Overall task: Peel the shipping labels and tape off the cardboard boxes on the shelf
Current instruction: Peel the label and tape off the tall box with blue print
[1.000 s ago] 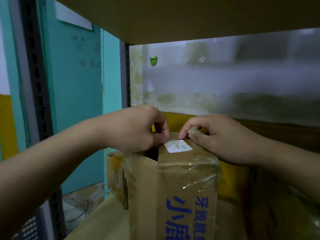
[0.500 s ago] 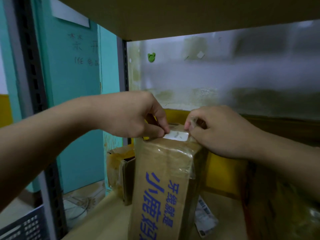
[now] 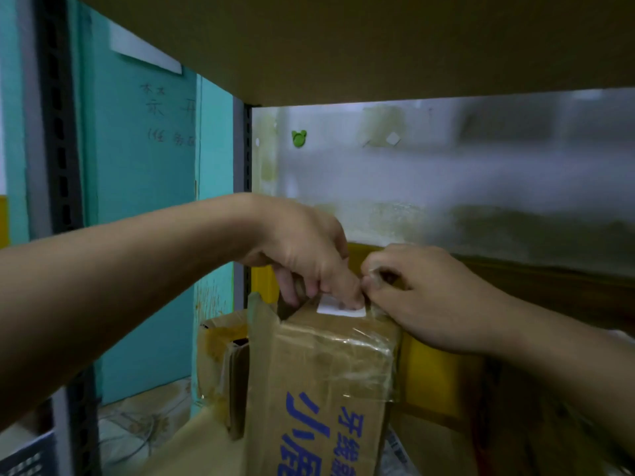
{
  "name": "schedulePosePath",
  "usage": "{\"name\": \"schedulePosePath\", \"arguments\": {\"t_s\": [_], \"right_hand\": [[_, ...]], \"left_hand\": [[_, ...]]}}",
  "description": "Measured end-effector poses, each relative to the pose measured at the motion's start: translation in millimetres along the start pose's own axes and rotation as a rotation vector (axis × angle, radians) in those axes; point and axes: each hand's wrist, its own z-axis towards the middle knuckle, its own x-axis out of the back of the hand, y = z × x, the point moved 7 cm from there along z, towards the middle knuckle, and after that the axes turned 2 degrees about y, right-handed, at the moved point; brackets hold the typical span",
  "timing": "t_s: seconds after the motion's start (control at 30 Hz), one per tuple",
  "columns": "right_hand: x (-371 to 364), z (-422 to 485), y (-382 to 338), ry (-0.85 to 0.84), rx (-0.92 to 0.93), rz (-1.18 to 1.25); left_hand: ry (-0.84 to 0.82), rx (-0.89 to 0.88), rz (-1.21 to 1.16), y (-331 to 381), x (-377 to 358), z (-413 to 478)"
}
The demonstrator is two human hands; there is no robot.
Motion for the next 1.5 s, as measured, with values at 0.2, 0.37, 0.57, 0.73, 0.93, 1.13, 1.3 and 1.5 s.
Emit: {"name": "schedulePosePath", "arguments": {"t_s": [0.2, 0.37, 0.57, 0.73, 0.93, 1.13, 1.3, 1.5], "right_hand": [[2, -1, -1, -0.017, 0.006, -0.015], [4, -1, -3, -0.010, 0.004, -0.041], [8, -6, -1, -0.015, -0.016, -0.042], [8, -8, -3, -0.030, -0.014, -0.083], [12, -9, -2, 0.003, -0.047, -0.103], [12, -8, 6, 0.047, -0.090, -0.068], [11, -10, 12, 0.052, -0.101, 0.094], [12, -7, 13, 0.098, -0.070, 0.054]], "left_hand": [[-0.145, 0.058, -0.175, -6, -13, -2], [-0.105, 0.067, -0.171, -2, -13, 3], [-0.204, 0.104, -0.142, 5, -18, -4], [-0.300, 0.118, -0.142, 7, -20, -5], [-0.328, 0.108, -0.300, -2, -29, -5], [-0.288, 0.081, -0.330, -6, -29, 5], [-0.226, 0.066, -0.346, -10, -26, 10], [-0.109, -0.081, -0.393, -33, -21, 11]]}}
